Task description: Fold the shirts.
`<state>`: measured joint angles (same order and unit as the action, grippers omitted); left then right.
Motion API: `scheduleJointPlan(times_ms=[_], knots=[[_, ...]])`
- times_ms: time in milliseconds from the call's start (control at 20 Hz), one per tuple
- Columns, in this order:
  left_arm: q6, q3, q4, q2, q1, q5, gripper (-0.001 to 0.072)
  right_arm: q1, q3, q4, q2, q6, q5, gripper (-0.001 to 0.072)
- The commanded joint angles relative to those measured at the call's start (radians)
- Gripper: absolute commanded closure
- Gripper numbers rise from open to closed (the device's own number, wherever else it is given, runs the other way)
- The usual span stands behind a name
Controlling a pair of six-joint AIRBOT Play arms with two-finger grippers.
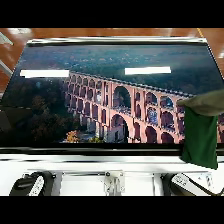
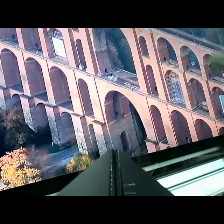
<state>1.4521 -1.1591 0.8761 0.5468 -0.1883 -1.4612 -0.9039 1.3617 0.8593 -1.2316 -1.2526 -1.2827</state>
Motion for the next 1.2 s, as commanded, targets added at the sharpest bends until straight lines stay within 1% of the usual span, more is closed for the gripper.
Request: scheduleJointPlan(times_ms=[0, 150, 300, 400, 500, 550, 650, 750, 850, 950, 1000, 1050, 1100, 1150], knots=[[0.0, 0.0, 0.0, 0.0, 0.0, -0.01, 0.0662, -0.006, 0.0, 0.299, 0.0, -0.079, -0.14, 0.0645], [-0.001, 0.0, 0.0, 0.0, 0.0, -0.009, 0.0662, -0.005, 0.0, 0.29, 0.0, -0.078, -0.18, 0.0645], [-0.002, 0.0, 0.0, -0.001, 0.0, -0.01, 0.0662, -0.005, 0.0, 0.343, 0.004, -0.079, -0.268, 0.0645], [-0.002, 0.0, 0.0, -0.001, 0.0, -0.01, 0.0662, -0.005, 0.0, 0.476, 0.024, -0.084, -0.327, 0.0645], [-0.014, 0.0, 0.0, 0.0, 0.0, -0.01, 0.0661, -0.006, -0.001, 0.68, 0.034, -0.156, -0.382, 0.0645], [-0.025, 0.0, 0.0, 0.0, 0.0, -0.01, 0.0661, -0.007, -0.016, 0.729, 0.034, -0.185, -0.404, 0.0645], [-0.03, 0.0, 0.0, 0.002, 0.0, -0.009, 0.0661, -0.007, -0.091, 0.694, 0.034, -0.187, -0.433, 0.0645], [-0.03, 0.0, 0.0, 0.002, 0.0, -0.01, 0.0661, -0.006, -0.2, 0.648, 0.034, -0.184, -0.418, 0.0644], [-0.029, 0.0, 0.0, 0.002, 0.0, -0.01, 0.0661, -0.006, -0.29, 0.66, 0.034, -0.189, -0.379, 0.0644], [-0.029, 0.0, 0.0, 0.002, 0.0, -0.009, 0.0661, -0.006, -0.35, 0.701, 0.034, -0.219, -0.332, 0.0642], [-0.027, 0.0, 0.0, 0.002, 0.0, -0.01, 0.0661, -0.006, -0.37, 0.719, 0.034, -0.227, -0.315, 0.0581], [-0.027, 0.0, 0.0, 0.002, 0.0, -0.009, 0.0661, -0.006, -0.382, 0.734, 0.034, -0.229, -0.302, 0.0379], [-0.027, 0.0, 0.0, 0.002, 0.0, -0.009, 0.0661, -0.006, -0.385, 0.75, 0.034, -0.228, -0.295, 0.0205], [-0.027, 0.0, 0.0, 0.002, 0.0, -0.009, 0.0662, -0.006, -0.385, 0.771, 0.034, -0.227, -0.295, 0.0177]])
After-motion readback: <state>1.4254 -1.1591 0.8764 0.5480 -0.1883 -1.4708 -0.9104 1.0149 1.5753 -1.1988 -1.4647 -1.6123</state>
